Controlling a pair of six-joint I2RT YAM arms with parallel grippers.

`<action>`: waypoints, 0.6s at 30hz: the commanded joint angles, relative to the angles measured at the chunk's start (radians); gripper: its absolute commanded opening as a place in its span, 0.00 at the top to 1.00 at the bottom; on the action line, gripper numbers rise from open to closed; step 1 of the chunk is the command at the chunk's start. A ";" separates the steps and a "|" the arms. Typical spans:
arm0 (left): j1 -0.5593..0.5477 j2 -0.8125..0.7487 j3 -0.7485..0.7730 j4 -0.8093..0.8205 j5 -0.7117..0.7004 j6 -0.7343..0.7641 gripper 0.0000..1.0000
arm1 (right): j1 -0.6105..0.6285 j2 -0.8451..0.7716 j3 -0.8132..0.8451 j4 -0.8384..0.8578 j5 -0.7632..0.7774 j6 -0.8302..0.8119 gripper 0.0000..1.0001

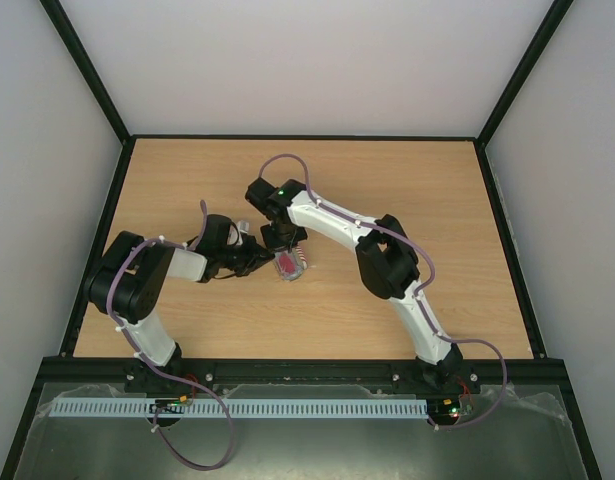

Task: Organize the sunglasses
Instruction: Place the sunglasses in the sunglasses case.

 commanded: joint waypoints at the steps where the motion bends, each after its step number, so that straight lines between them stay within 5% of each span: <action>1: 0.009 -0.016 0.002 -0.017 -0.001 0.013 0.98 | 0.008 0.027 -0.015 -0.012 -0.009 -0.006 0.97; 18: 0.012 -0.017 0.003 -0.020 0.001 0.018 0.98 | 0.008 0.028 -0.085 0.024 -0.011 -0.008 0.97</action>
